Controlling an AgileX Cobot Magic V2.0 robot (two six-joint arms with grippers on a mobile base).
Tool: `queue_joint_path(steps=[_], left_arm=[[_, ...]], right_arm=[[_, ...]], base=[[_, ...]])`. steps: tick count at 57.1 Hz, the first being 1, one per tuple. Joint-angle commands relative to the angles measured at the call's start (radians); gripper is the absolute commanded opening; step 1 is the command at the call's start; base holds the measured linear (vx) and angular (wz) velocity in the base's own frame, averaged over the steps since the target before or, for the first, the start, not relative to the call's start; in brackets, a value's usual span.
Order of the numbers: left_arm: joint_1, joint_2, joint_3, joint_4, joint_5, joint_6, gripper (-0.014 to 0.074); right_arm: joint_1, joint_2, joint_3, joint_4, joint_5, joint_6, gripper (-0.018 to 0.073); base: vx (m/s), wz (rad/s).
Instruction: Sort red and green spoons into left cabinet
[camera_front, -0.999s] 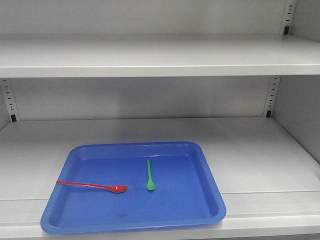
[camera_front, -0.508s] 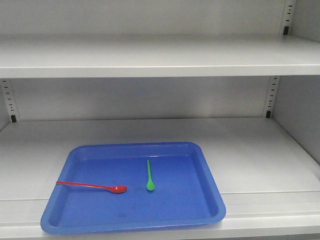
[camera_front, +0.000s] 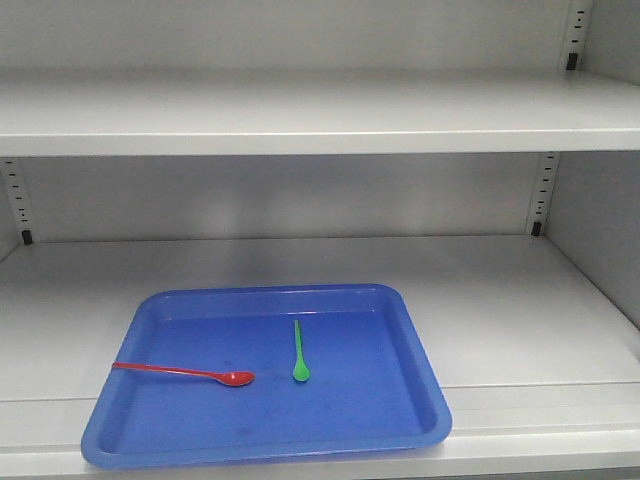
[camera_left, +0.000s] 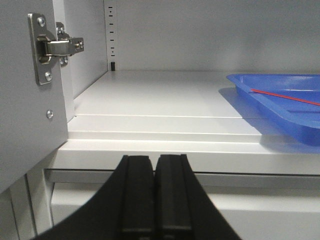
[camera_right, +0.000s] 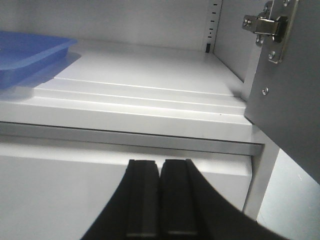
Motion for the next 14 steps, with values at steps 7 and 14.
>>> queue_joint_path(steps=[7,14], left_arm=[[0.000,-0.019,-0.001,0.000,-0.082,-0.007,-0.0006],[0.000,-0.019,-0.001,0.000,-0.082,-0.007,-0.0006]], right_arm=[[-0.005,-0.013,0.011,-0.002,-0.077,-0.008,-0.0009],[-0.005,-0.013,0.011,-0.002,-0.077,-0.008,-0.0009]], base=[[0.00,0.00],[0.00,0.00]])
